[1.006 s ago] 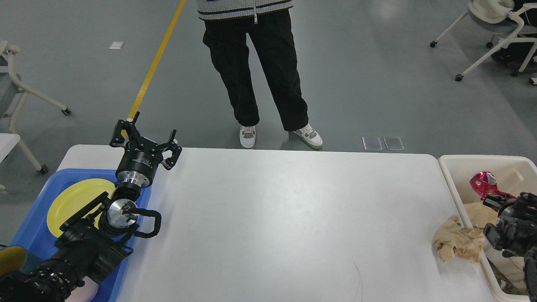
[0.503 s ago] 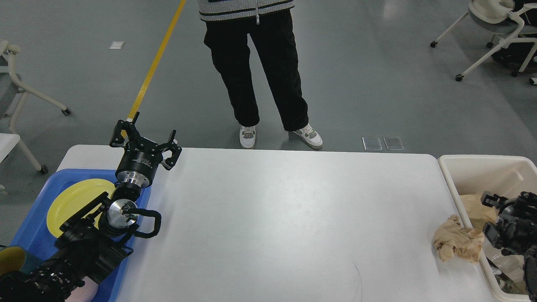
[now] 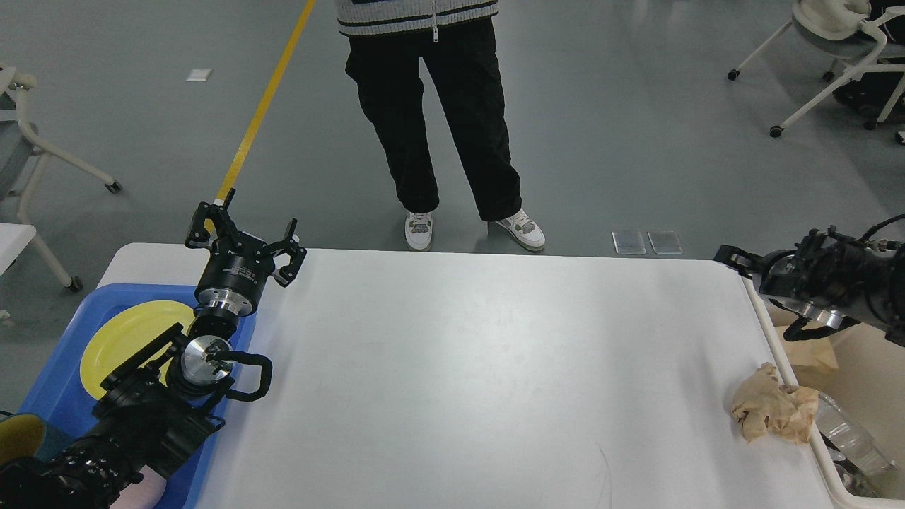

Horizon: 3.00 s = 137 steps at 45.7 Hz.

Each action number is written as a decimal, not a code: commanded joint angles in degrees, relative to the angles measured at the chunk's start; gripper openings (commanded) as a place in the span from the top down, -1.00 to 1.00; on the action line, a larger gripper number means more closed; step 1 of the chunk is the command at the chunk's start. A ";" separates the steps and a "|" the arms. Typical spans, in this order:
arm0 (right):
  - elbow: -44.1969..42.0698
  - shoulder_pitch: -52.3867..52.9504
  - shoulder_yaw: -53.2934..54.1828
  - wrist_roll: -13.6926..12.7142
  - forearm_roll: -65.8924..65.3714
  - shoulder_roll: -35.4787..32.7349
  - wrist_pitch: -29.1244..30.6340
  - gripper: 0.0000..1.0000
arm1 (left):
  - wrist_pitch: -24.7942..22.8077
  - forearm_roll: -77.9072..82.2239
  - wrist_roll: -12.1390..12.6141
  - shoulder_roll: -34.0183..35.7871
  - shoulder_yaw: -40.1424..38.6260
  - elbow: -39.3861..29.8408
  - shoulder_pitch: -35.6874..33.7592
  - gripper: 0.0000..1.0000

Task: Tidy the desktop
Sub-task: 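Lower the right gripper onto the crumpled brown paper and grasp it, then lift the crumpled paper and release it into the white bin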

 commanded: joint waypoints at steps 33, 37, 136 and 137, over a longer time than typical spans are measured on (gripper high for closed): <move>7.52 -5.47 -4.90 4.63 -15.70 -6.44 -0.84 -1.00 | 0.00 0.04 0.00 -0.01 0.00 -0.01 0.00 -0.99; 4.36 -8.64 -5.86 4.63 -15.70 -6.88 -0.84 -1.00 | 0.00 0.04 0.00 -0.01 0.00 0.08 0.00 -0.99; 17.42 19.80 1.69 4.36 -15.17 -6.27 10.04 1.00 | 0.00 0.04 0.00 0.07 0.00 0.08 0.00 -0.99; 19.36 22.44 1.87 4.36 -15.26 -5.66 11.71 1.00 | 0.00 0.04 0.00 0.07 0.00 0.08 0.00 -0.99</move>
